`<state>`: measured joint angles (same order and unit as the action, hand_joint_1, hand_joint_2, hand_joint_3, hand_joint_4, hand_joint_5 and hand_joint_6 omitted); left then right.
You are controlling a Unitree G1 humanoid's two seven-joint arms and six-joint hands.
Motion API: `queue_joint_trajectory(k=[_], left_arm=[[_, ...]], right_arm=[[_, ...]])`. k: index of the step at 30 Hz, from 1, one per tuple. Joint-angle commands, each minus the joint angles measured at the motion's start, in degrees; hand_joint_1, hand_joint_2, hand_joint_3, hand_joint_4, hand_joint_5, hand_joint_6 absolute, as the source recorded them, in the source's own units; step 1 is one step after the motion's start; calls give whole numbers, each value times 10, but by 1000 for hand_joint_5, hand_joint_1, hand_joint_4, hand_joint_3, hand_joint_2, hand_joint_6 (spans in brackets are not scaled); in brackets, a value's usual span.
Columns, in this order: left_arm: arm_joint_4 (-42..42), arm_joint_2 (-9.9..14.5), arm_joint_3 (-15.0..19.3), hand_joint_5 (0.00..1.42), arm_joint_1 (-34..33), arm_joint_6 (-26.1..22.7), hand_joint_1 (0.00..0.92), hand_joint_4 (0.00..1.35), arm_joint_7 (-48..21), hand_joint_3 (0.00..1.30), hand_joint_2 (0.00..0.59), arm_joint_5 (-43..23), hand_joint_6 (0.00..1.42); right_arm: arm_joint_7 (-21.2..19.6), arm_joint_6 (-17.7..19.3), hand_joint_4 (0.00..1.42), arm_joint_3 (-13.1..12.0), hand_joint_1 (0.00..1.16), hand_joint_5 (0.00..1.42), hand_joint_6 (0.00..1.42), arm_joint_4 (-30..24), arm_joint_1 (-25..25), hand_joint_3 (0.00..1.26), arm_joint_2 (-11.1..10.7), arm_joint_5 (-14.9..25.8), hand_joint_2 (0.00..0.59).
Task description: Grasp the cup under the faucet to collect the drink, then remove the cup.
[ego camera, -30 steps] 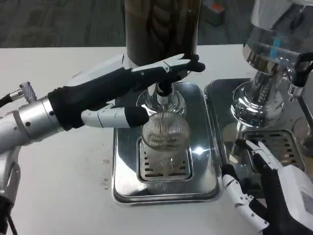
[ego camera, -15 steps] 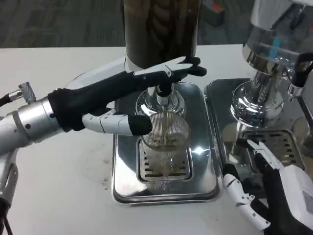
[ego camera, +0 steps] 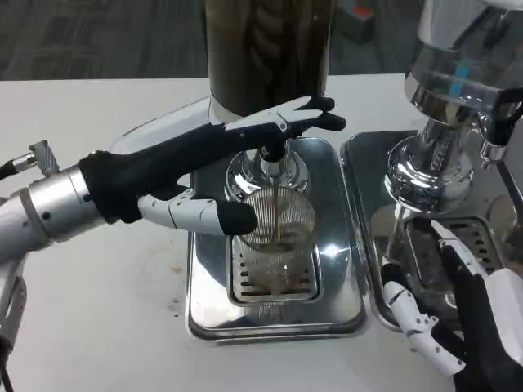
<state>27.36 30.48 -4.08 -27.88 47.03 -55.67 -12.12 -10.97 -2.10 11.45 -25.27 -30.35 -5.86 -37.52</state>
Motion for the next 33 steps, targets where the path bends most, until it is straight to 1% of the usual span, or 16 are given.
queue_joint_trajectory(k=[1,6,9,11,14,16,19,23,28,33], left_arm=[[-2,6,-18,17,12,9,0,5,-10,119,74,22,125],[0,9,-20,18,12,11,0,5,-5,125,75,22,127],[1,10,-21,19,12,12,0,7,-3,126,75,21,128],[2,10,-21,19,12,13,0,10,-1,127,75,22,127],[2,10,-21,19,12,14,0,12,1,127,75,22,123],[3,11,-22,19,12,14,0,14,3,127,75,21,121],[4,12,-22,19,12,15,0,14,5,128,76,22,119],[6,12,-22,19,12,17,0,15,7,128,78,22,117],[5,15,-21,12,12,17,0,23,10,135,84,23,116],[6,17,-20,9,12,19,0,25,12,137,85,23,115]], right_arm=[[32,16,96,-17,278,159,245,-5,16,107,-14,54,243],[51,22,83,-23,296,159,247,-1,30,96,-26,87,218],[59,25,75,-22,298,149,235,0,34,87,-30,96,214],[65,27,67,-20,312,137,229,0,38,78,-33,101,190],[79,26,36,-19,331,114,214,3,50,49,-42,108,181],[87,25,23,-19,334,91,197,6,57,29,-46,111,165],[100,22,1,-19,340,58,172,10,69,2,-52,111,159],[118,15,0,-19,369,19,144,17,90,0,-60,111,155],[141,12,0,-18,374,1,131,34,117,0,-69,117,153],[154,14,0,-16,371,0,113,47,133,0,-71,119,150]])
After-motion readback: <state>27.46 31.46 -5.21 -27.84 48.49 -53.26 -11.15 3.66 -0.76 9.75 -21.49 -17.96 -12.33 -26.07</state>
